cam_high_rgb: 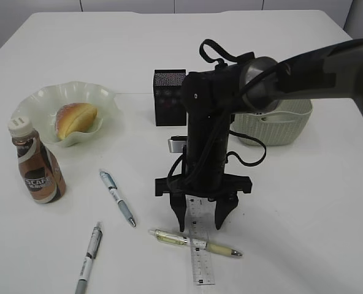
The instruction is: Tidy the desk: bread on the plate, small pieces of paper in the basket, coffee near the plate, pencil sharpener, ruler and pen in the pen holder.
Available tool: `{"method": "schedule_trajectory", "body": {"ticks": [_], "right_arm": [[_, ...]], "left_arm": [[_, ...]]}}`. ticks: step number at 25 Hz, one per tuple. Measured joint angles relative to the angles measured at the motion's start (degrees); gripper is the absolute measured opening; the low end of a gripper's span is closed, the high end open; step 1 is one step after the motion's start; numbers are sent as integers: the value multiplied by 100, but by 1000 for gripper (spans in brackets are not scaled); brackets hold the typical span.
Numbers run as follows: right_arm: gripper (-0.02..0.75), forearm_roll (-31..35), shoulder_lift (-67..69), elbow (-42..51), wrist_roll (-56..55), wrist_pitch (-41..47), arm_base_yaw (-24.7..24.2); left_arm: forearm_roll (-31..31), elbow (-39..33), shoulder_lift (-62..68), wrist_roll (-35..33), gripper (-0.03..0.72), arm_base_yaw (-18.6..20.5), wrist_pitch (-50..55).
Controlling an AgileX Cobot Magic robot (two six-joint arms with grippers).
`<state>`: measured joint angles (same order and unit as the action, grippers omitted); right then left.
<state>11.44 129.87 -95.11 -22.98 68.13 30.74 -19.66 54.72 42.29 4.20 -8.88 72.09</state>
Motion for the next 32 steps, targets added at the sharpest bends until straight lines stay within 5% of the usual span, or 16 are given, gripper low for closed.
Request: {"method": "schedule_trajectory", "body": {"ticks": [12, 19, 32], "right_arm": [[485, -20, 0, 0, 22, 0, 0], [354, -44, 0, 0, 30, -11, 0], [249, -102, 0, 0, 44, -80, 0]], "left_arm": [[0, 0, 0, 0, 433, 0, 0], [-158, 0, 0, 0, 433, 0, 0], [-274, 0, 0, 0, 433, 0, 0]]}}
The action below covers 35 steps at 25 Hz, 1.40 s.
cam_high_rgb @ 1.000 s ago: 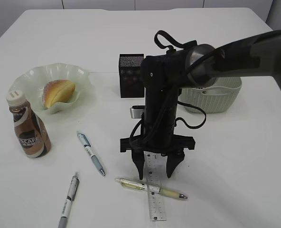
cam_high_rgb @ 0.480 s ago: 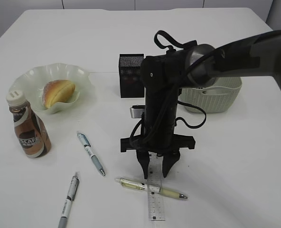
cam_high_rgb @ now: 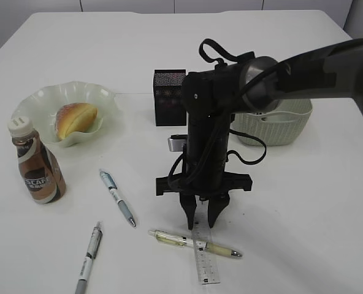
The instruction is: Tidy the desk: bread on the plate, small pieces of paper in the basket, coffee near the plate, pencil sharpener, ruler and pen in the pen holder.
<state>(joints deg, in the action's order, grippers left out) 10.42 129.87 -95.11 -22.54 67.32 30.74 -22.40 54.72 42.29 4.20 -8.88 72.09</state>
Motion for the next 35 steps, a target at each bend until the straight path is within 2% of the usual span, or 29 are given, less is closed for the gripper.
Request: {"method": "schedule_trajectory", "body": {"ticks": [10, 22, 27, 35], "right_arm": [[254, -27, 0, 0, 94, -8, 0], [309, -59, 0, 0, 97, -8, 0], [365, -72, 0, 0, 107, -8, 0], [376, -72, 0, 0, 107, -8, 0]], "left_arm": [[0, 0, 0, 0, 433, 0, 0], [0, 0, 0, 0, 433, 0, 0], [-8, 0, 0, 0, 433, 0, 0], [-8, 0, 0, 0, 433, 0, 0]]}}
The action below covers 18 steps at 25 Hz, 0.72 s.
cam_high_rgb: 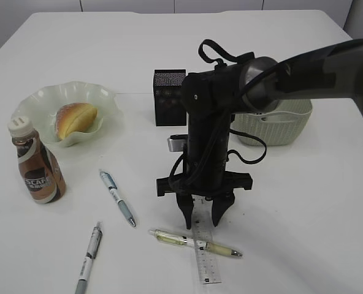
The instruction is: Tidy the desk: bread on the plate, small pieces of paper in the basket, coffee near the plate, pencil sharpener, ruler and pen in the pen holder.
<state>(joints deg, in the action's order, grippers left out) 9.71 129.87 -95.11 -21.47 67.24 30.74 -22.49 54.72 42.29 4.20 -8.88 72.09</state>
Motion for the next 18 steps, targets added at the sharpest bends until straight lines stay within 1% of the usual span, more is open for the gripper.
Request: {"method": "schedule_trajectory", "body": {"ticks": [15, 18], "right_arm": [[376, -16, 55, -11, 0, -36, 0], [355, -16, 55, -11, 0, -36, 0]], "left_arm": [[0, 0, 0, 0, 433, 0, 0], [0, 0, 0, 0, 433, 0, 0]]}}
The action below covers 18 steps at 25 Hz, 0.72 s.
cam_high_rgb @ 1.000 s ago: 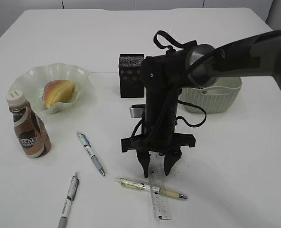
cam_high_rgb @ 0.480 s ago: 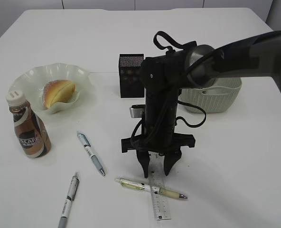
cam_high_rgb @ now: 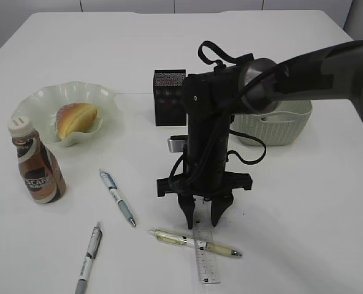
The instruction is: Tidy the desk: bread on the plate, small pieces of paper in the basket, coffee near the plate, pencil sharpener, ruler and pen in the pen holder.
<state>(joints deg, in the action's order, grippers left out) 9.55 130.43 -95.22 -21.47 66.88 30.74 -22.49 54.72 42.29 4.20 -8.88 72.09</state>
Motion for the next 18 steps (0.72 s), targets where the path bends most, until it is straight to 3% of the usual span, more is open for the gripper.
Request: {"method": "schedule_trajectory", "body": {"ticks": [6, 18], "right_arm": [[237, 0, 0, 0, 0, -11, 0], [229, 0, 30, -121, 133, 82, 0]], "left_arm": [[0, 0, 0, 0, 433, 0, 0], [0, 0, 0, 0, 433, 0, 0]]}}
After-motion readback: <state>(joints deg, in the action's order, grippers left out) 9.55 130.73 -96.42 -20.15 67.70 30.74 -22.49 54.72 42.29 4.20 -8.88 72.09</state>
